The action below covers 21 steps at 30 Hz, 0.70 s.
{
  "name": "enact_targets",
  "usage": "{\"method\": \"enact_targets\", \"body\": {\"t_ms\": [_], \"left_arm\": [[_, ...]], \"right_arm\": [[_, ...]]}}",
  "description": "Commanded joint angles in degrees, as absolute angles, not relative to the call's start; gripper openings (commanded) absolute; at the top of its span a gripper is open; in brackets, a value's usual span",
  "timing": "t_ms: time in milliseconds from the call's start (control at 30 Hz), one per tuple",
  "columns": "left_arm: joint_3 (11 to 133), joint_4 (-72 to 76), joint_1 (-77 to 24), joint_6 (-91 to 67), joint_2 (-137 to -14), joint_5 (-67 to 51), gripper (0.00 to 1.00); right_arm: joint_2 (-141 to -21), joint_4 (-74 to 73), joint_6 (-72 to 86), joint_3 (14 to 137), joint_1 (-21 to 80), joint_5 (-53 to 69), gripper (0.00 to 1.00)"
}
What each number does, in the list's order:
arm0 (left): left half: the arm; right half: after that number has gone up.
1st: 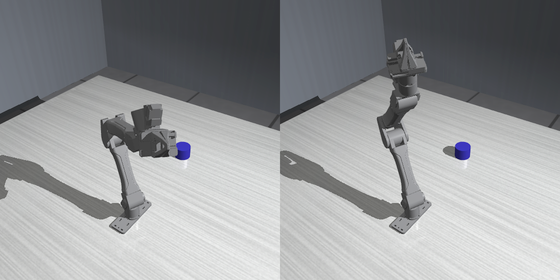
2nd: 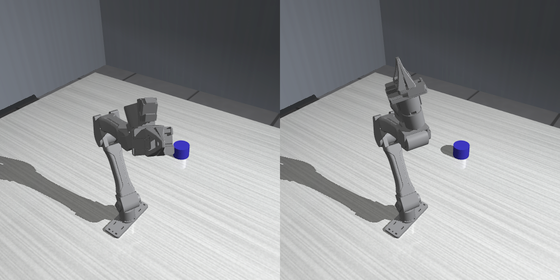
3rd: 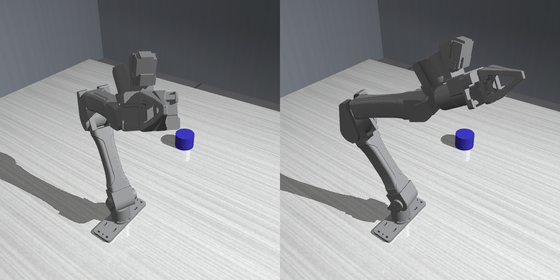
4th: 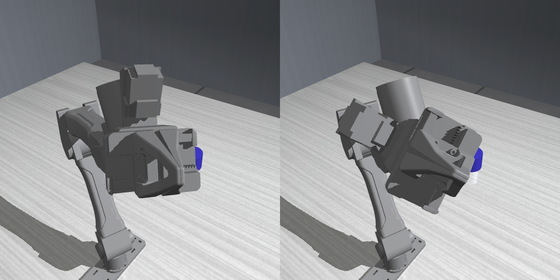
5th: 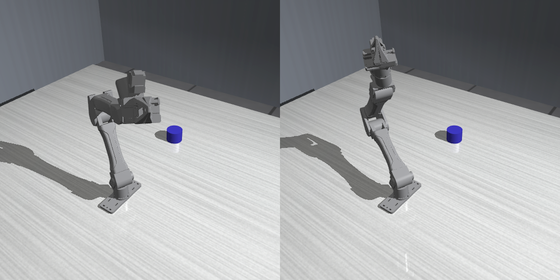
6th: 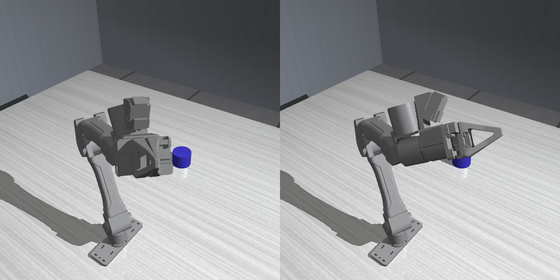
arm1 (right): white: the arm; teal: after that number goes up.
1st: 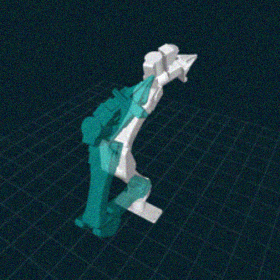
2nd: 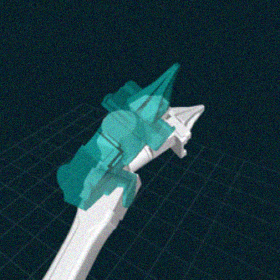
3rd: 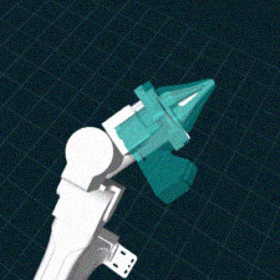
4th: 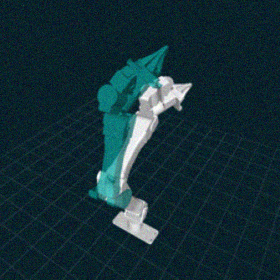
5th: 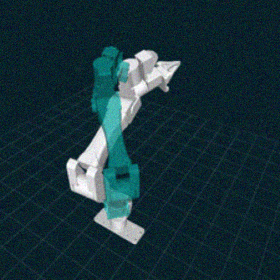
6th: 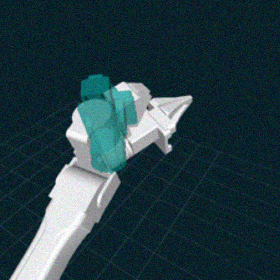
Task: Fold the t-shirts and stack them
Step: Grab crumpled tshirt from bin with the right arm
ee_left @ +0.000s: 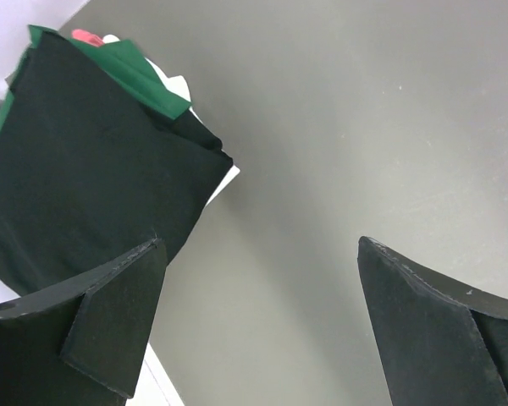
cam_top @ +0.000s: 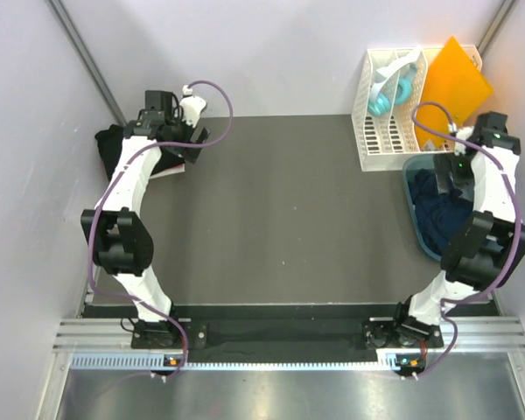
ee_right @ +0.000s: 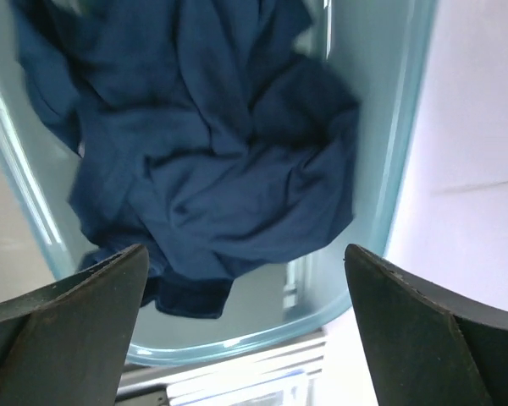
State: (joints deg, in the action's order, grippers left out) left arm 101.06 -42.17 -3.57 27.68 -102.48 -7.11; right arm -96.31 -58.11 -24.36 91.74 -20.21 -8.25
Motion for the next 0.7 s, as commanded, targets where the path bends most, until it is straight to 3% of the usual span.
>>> {"method": "enact_targets", "body": {"t_ms": [0, 300, 500, 600, 667], "left_arm": [[103.62, -44.47, -5.10, 29.70, -102.83, -5.45, 0.99], [104.24, -45.26, -8.35, 29.36, -104.15, -1.41, 0.99], [103.89, -44.91, -10.63, 28.39, -103.45, -0.53, 0.99], [102.75, -44.30, -11.42, 28.13, -102.48, -0.53, 0.99], [102.04, -44.12, -11.78, 27.86, -101.61, -0.53, 0.99]], "right_arm": [[-96.42, -59.94, -24.61, 90.09, -26.62, -0.45, 1.00], [-98.43, -52.04, -27.51, 79.19, -29.00, 1.49, 0.99], [-103.87, -48.87, -27.25, 80.06, -29.00, 3.25, 0.87], [-106.34, -48.60, -26.81, 81.91, -29.00, 3.78, 0.72], [-106.96, -49.13, -26.72, 83.31, -29.00, 4.47, 0.49]]}}
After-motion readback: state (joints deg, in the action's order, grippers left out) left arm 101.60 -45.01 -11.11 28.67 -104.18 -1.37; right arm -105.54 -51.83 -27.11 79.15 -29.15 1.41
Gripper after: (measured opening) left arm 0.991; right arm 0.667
